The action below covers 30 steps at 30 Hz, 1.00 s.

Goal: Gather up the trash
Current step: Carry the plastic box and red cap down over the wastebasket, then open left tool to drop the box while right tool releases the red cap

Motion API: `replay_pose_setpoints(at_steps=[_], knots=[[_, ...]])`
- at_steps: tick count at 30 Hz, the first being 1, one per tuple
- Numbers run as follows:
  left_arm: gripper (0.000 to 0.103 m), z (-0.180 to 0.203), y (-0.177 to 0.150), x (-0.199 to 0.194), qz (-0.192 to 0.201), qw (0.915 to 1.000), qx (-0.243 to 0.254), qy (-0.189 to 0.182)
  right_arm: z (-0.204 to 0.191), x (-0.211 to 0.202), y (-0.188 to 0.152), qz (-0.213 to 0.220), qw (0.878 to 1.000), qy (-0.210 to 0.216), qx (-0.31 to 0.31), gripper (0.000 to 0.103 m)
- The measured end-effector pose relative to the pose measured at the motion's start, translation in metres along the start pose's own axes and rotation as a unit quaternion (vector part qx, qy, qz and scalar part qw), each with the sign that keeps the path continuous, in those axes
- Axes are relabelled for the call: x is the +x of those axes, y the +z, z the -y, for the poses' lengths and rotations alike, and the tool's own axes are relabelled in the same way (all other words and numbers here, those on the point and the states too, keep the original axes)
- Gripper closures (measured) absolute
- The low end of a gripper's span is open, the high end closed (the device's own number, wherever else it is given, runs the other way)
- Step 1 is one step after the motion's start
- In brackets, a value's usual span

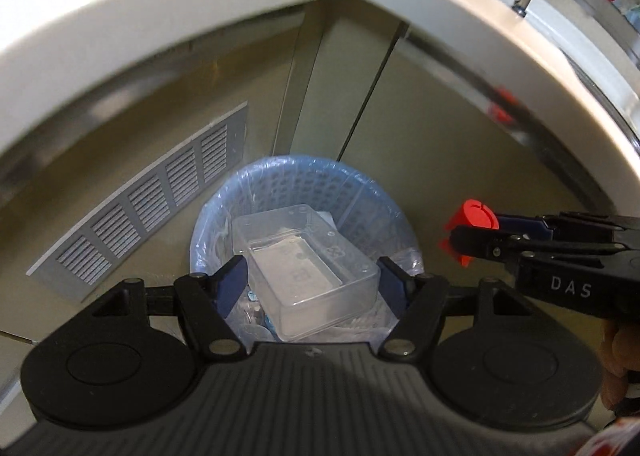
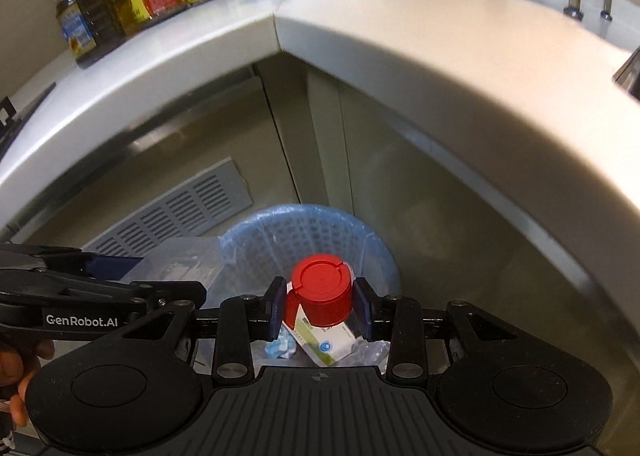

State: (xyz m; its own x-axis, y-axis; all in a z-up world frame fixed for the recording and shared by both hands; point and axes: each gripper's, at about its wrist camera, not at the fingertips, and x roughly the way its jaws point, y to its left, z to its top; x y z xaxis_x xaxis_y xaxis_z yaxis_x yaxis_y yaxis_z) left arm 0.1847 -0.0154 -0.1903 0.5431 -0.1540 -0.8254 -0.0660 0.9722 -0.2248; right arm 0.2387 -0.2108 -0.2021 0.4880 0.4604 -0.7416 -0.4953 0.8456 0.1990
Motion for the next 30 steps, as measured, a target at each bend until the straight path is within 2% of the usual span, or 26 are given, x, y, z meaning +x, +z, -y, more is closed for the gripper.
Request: replay_pose_setpoints(at_steps=[10, 25, 27, 30], knots=[[0.035, -0.002, -0.004, 0.038, -0.016, 0.9998, 0.000, -0.006, 0.011, 0.030, -0.009, -0.018, 1.000, -0.007, 0.005, 0.067], [0.035, -0.008, 0.002, 0.057, -0.020, 0.9998, 0.006, 0.005, 0.014, 0.039, -0.003, -0.021, 1.000, -0.010, 0.003, 0.067], [0.030, -0.010, 0.001, 0.061, -0.020, 0.9997, 0.008, 0.010, 0.014, 0.041, -0.003, -0.023, 1.000, -0.012, 0.003, 0.067], [0.029, -0.014, 0.000, 0.062, -0.022, 0.9997, 0.004, 0.011, 0.013, 0.043, -0.003, -0.025, 1.000, -0.012, 0.002, 0.067]])
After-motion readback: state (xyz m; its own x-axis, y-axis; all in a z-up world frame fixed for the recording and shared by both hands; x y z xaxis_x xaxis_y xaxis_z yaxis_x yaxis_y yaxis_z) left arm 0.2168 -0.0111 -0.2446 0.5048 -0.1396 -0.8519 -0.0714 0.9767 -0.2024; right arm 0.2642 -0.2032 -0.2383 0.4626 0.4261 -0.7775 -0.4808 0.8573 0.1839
